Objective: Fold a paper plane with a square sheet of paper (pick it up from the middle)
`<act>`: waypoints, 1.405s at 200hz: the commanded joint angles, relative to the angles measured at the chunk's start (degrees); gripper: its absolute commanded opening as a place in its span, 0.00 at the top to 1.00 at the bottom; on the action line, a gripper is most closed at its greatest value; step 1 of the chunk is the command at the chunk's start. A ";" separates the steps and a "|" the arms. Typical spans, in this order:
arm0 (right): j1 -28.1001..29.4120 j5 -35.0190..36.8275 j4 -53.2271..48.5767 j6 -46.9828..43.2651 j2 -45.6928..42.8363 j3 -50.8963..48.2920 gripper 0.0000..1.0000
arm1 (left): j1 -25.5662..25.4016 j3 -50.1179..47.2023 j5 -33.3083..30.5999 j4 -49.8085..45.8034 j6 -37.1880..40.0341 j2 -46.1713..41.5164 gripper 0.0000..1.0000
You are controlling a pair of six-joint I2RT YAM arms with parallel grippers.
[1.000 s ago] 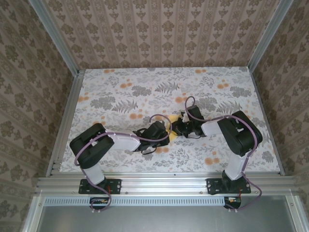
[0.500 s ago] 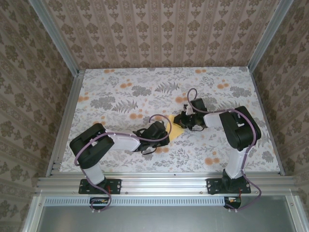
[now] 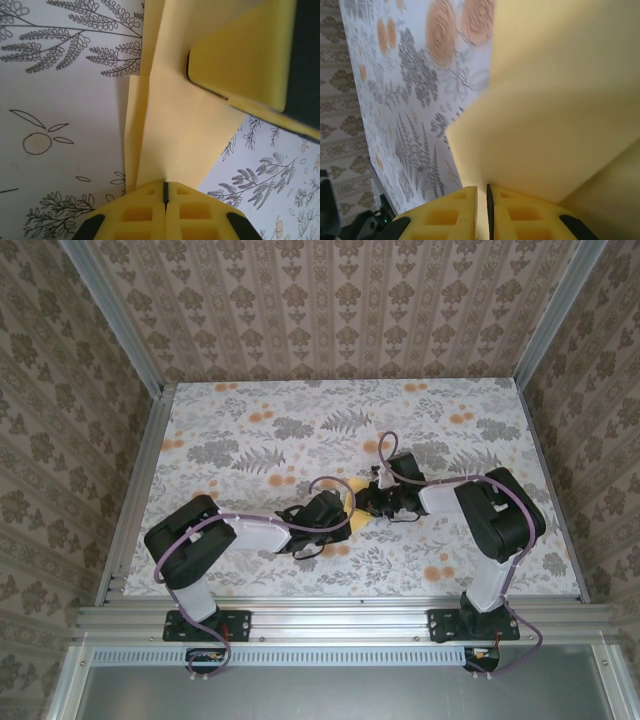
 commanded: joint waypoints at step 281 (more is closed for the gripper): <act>-9.99 9.78 -12.21 -4.69 -8.28 7.57 0.70 | 0.81 4.85 2.57 -13.45 4.98 -7.10 0.83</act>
